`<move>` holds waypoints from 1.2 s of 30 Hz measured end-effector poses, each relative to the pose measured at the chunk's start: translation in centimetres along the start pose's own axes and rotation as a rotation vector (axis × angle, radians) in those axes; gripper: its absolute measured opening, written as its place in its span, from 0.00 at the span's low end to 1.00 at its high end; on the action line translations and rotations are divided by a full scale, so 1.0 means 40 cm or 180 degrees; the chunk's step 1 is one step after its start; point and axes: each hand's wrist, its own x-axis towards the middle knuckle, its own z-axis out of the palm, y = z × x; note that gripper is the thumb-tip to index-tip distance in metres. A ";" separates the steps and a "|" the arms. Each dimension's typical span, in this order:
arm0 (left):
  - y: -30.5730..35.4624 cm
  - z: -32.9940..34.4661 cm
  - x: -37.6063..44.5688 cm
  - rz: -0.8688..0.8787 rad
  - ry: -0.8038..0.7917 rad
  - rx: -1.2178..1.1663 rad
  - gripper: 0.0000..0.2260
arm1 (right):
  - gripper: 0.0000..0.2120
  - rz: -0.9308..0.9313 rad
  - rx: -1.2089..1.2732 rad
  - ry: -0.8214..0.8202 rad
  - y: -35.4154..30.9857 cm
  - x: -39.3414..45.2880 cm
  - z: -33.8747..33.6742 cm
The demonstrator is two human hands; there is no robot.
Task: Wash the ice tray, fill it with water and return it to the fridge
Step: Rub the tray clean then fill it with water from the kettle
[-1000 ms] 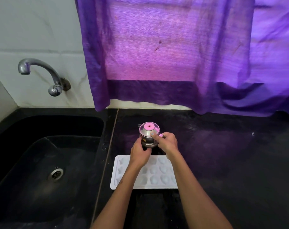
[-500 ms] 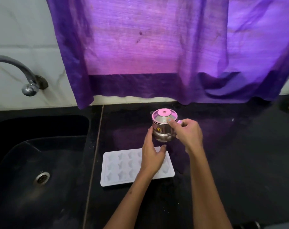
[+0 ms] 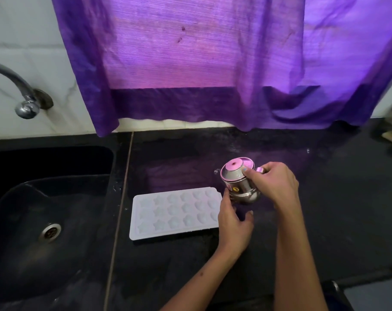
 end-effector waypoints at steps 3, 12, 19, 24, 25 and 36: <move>-0.005 0.010 -0.006 -0.0007 -0.0017 -0.0016 0.33 | 0.14 0.0062 -0.0123 -0.0031 0.005 0.001 0.001; -0.009 0.015 -0.020 0.0031 0.0026 0.0076 0.33 | 0.13 0.0032 -0.0299 -0.0060 0.009 -0.004 0.009; -0.010 0.016 -0.025 0.0050 0.0002 0.0076 0.31 | 0.13 0.0049 -0.0301 -0.0018 0.017 -0.003 0.012; -0.009 0.015 -0.031 0.0024 -0.0080 0.0101 0.31 | 0.14 0.0106 -0.0296 0.0014 0.020 -0.003 0.009; -0.009 0.015 -0.033 0.0022 -0.0087 0.0119 0.31 | 0.14 0.0120 -0.0290 0.0020 0.019 -0.004 0.008; 0.014 0.003 -0.041 0.0172 0.0057 0.0294 0.30 | 0.14 0.0156 -0.0001 0.0020 0.007 -0.020 -0.011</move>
